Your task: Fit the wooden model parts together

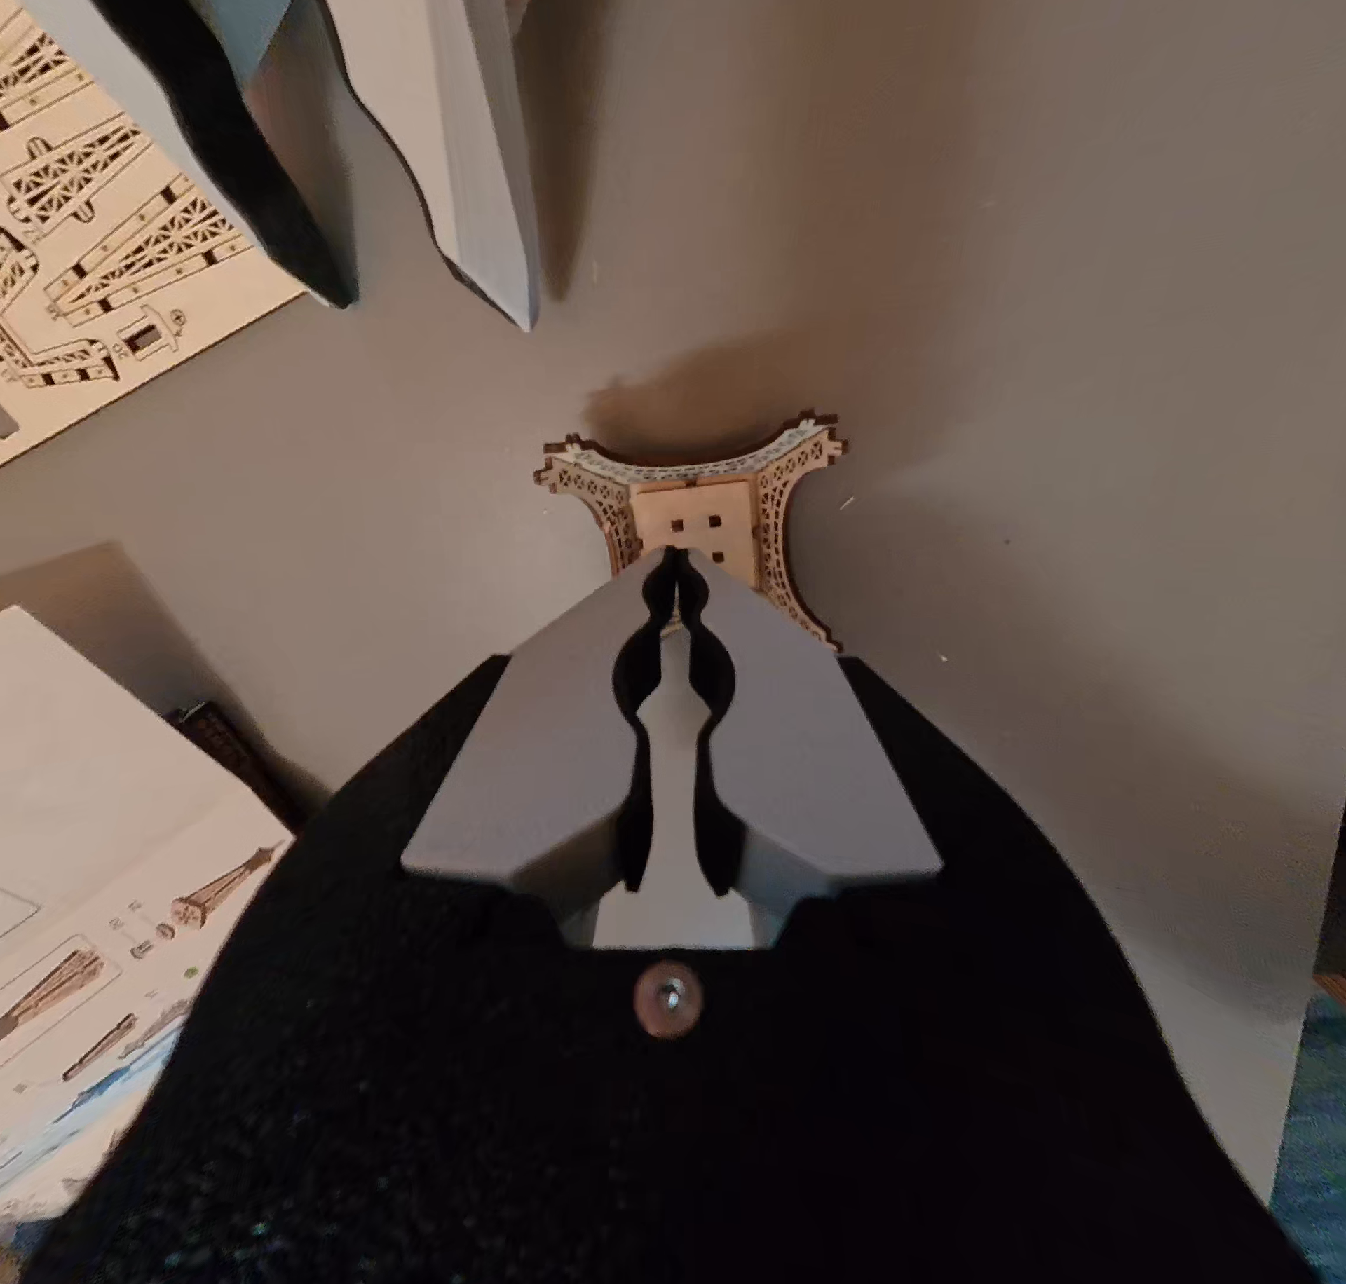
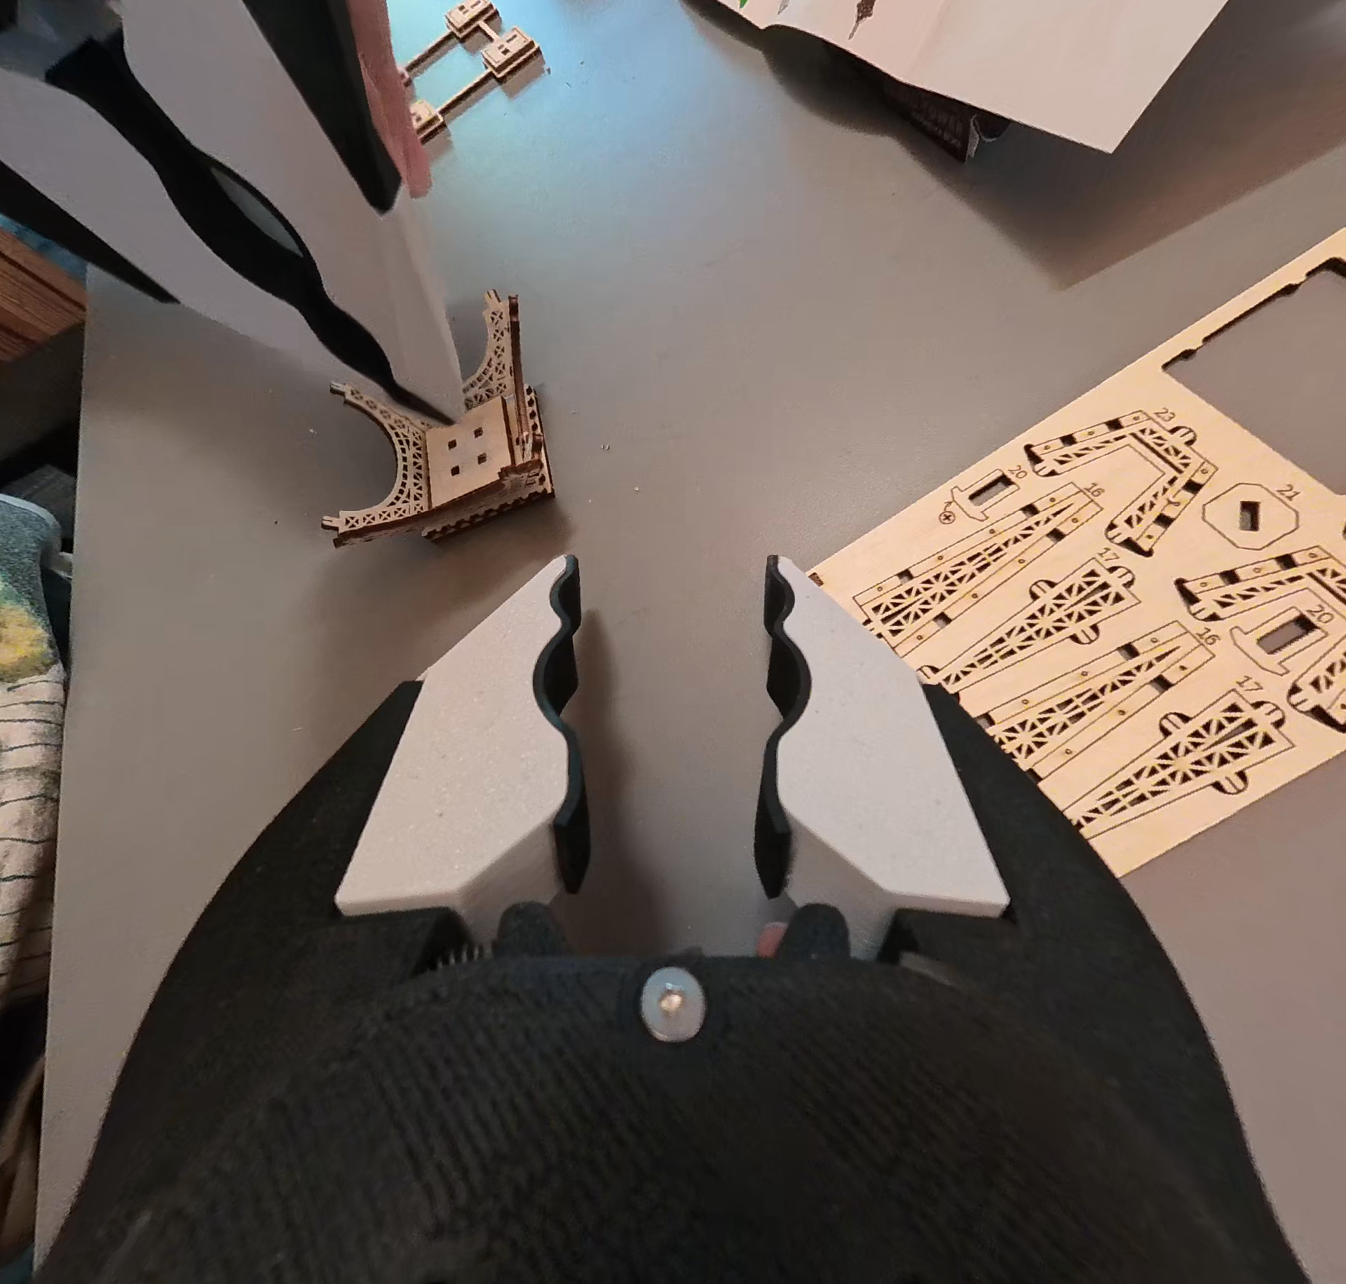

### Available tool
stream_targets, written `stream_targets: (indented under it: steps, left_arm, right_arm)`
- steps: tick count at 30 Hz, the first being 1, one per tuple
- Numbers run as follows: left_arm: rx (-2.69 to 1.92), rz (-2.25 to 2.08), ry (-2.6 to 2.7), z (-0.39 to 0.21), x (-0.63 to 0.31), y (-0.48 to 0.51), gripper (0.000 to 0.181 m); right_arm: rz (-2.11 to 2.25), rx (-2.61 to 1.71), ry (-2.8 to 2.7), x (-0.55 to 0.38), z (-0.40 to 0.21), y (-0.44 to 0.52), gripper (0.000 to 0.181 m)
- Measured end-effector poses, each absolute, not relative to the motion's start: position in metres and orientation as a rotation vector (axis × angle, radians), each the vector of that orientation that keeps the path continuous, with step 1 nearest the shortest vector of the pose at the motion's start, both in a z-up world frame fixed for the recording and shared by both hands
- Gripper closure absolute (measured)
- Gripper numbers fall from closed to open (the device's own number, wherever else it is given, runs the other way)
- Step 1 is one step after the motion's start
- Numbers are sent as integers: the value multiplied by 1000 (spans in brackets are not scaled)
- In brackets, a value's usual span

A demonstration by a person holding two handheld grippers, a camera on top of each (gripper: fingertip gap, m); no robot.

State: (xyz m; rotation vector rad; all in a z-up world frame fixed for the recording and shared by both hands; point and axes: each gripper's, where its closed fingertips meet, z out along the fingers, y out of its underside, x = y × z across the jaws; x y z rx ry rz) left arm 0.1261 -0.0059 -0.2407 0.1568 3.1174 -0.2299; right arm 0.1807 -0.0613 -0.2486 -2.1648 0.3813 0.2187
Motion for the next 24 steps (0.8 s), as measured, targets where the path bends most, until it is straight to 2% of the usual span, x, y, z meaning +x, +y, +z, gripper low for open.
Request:
stream_targets:
  steps: [1,24]
  left_arm:
    - [163,-232,3118,-243,125,-7,181]
    - [218,22,3104,-254,123,-4,181]
  right_arm:
    - [218,-2165,381,181,-249,-61,132]
    - [230,-2156,396,182,-248,-62,134]
